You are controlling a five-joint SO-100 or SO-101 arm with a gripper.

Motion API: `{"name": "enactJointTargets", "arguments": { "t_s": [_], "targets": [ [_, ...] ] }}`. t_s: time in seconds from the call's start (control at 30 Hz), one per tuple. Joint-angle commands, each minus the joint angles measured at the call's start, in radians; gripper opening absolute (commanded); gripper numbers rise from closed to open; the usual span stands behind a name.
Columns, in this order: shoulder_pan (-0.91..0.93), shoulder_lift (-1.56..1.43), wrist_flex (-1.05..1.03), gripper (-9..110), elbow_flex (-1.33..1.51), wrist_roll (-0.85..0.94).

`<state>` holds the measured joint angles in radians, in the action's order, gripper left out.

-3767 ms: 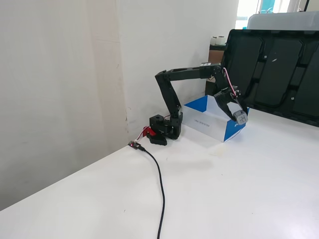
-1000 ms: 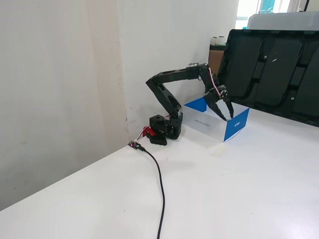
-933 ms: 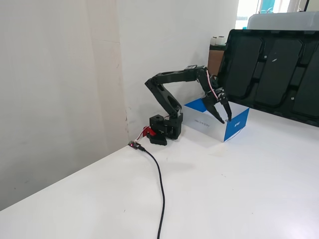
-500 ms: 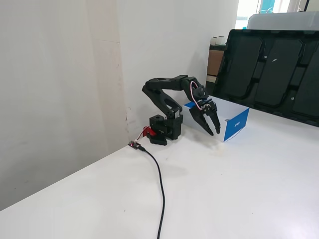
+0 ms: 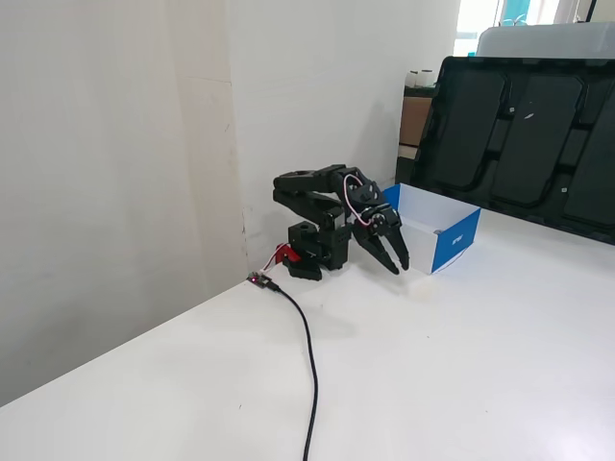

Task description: Pick the gray block and keep it in the box.

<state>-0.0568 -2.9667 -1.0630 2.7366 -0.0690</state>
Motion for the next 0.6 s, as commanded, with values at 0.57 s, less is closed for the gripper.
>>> {"name": "enactJointTargets", "arguments": {
  "t_s": [0.57],
  "targets": [
    [0.023,-0.459,-0.129,4,0.238,-0.011]
  ]
}}
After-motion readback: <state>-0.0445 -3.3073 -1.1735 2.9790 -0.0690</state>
